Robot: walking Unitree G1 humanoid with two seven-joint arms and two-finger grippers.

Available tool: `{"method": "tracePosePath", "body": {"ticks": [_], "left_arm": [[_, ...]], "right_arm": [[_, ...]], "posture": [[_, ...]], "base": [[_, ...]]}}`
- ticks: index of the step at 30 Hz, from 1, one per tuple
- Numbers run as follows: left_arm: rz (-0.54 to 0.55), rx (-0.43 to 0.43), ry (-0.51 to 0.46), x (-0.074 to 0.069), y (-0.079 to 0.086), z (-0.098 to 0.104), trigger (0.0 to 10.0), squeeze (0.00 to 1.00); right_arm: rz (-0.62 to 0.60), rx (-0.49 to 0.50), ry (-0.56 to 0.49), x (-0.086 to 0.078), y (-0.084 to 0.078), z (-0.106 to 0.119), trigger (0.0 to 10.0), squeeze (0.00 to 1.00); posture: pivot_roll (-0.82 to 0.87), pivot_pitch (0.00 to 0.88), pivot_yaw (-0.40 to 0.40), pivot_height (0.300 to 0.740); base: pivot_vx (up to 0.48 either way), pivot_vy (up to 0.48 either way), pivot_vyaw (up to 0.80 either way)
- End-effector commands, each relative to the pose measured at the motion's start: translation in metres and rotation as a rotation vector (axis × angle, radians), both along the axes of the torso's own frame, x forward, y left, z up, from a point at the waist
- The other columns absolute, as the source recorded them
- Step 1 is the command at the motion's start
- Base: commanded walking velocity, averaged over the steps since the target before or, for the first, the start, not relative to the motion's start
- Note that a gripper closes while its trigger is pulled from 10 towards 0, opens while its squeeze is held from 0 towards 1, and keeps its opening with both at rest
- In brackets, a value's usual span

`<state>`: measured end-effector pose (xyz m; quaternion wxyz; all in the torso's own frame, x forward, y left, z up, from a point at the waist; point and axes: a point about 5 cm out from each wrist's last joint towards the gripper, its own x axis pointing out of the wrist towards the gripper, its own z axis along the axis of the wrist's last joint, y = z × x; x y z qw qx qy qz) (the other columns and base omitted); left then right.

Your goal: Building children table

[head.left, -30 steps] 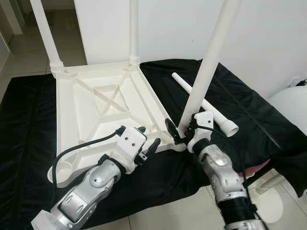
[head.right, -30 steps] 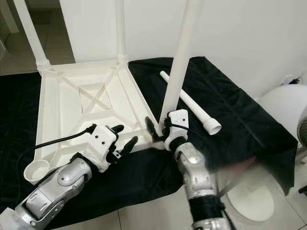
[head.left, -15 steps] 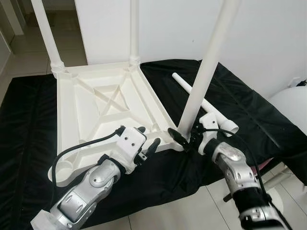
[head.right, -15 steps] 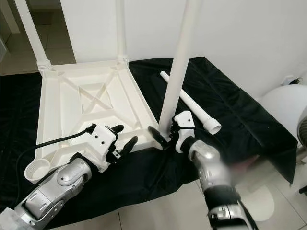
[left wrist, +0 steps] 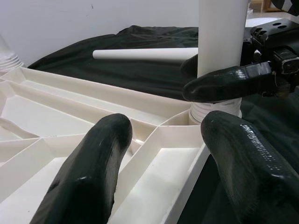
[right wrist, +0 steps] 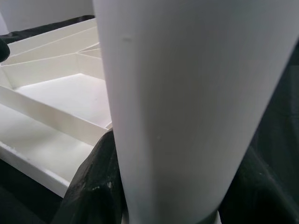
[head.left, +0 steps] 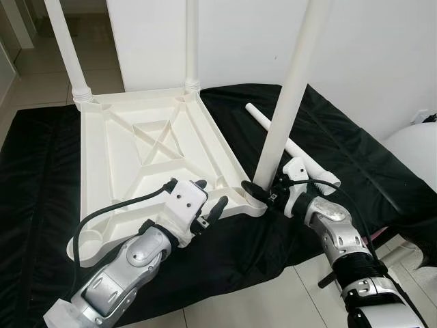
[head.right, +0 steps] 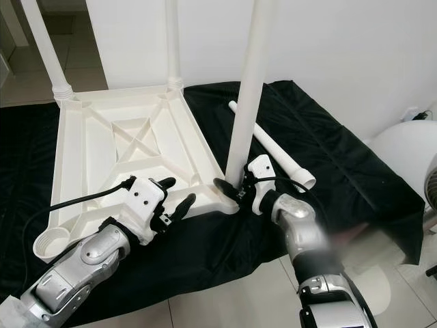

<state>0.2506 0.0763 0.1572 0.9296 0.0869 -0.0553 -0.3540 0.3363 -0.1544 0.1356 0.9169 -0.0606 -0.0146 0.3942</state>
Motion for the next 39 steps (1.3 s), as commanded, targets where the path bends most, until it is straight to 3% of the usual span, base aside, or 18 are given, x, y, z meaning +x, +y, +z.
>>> {"method": "tracePosePath", "body": {"ticks": [1, 2, 5, 10, 18, 20, 24, 31, 32, 35, 39], "left_arm": [[-0.206, 0.041, 0.02, -0.006, -0.008, -0.002, 10.0, 0.0], [-0.207, 0.041, 0.019, -0.005, -0.008, -0.002, 10.0, 0.0], [-0.208, 0.04, 0.017, -0.005, -0.008, -0.002, 10.0, 0.0], [-0.209, 0.041, 0.016, -0.004, -0.007, -0.001, 10.0, 0.0], [-0.212, 0.042, 0.014, -0.004, -0.008, -0.002, 10.0, 0.0], [-0.215, 0.042, 0.014, -0.004, -0.008, -0.002, 10.0, 0.0], [-0.216, 0.043, 0.013, -0.004, -0.008, -0.002, 10.0, 0.0], [-0.214, 0.043, 0.013, -0.003, -0.008, -0.002, 10.0, 0.0], [-0.214, 0.042, 0.014, -0.003, -0.008, -0.002, 10.0, 0.0], [-0.218, 0.046, 0.016, -0.003, -0.007, -0.002, 10.0, 0.0], [-0.223, 0.047, 0.019, -0.004, -0.007, -0.002, 10.0, 0.0]], "right_arm": [[-0.006, -0.01, 0.05, -0.005, -0.004, -0.014, 0.0, 0.0], [-0.02, 0.012, 0.055, -0.006, -0.004, -0.015, 10.0, 0.0], [-0.062, 0.074, 0.063, -0.007, -0.001, -0.013, 10.0, 0.0], [-0.187, 0.081, 0.064, -0.004, 0.006, -0.01, 10.0, 0.0], [-0.232, 0.118, 0.068, -0.012, 0.025, -0.005, 10.0, 0.0], [-0.337, 0.159, 0.091, -0.017, 0.036, -0.004, 10.0, 0.0], [-0.46, 0.167, 0.098, -0.019, 0.042, -0.004, 10.0, 0.0], [-0.684, 0.199, 0.094, -0.022, 0.043, -0.003, 10.0, 0.0], [-0.777, 0.206, 0.089, -0.024, 0.041, -0.003, 10.0, 0.0], [-0.868, 0.221, 0.081, -0.028, 0.041, -0.002, 10.0, 0.0], [-0.892, 0.219, 0.088, -0.031, 0.04, 0.0, 10.0, 0.0]], "posture": [[0.02, 0.036, -0.043, 0.74], [0.01, 0.035, -0.042, 0.74], [0.01, 0.033, -0.043, 0.74], [0.01, 0.029, -0.039, 0.74], [0.01, 0.023, -0.039, 0.74], [0.01, 0.019, -0.036, 0.74], [0.01, 0.018, -0.036, 0.74], [0.01, 0.013, -0.033, 0.74], [0.01, 0.014, -0.027, 0.74], [0.01, 0.015, -0.023, 0.74], [0.0, 0.026, -0.019, 0.74]], "base": [[0.0, 0.0, 0.0], [0.0, 0.0, 0.0], [0.0, 0.0, 0.0], [0.0, 0.0, 0.0], [0.0, 0.0, 0.0], [0.0, 0.0, 0.0], [0.0, 0.0, 0.0], [0.0, 0.0, 0.0], [0.0, 0.0, 0.0], [0.0, 0.0, 0.0], [0.0, 0.0, 0.0]]}}
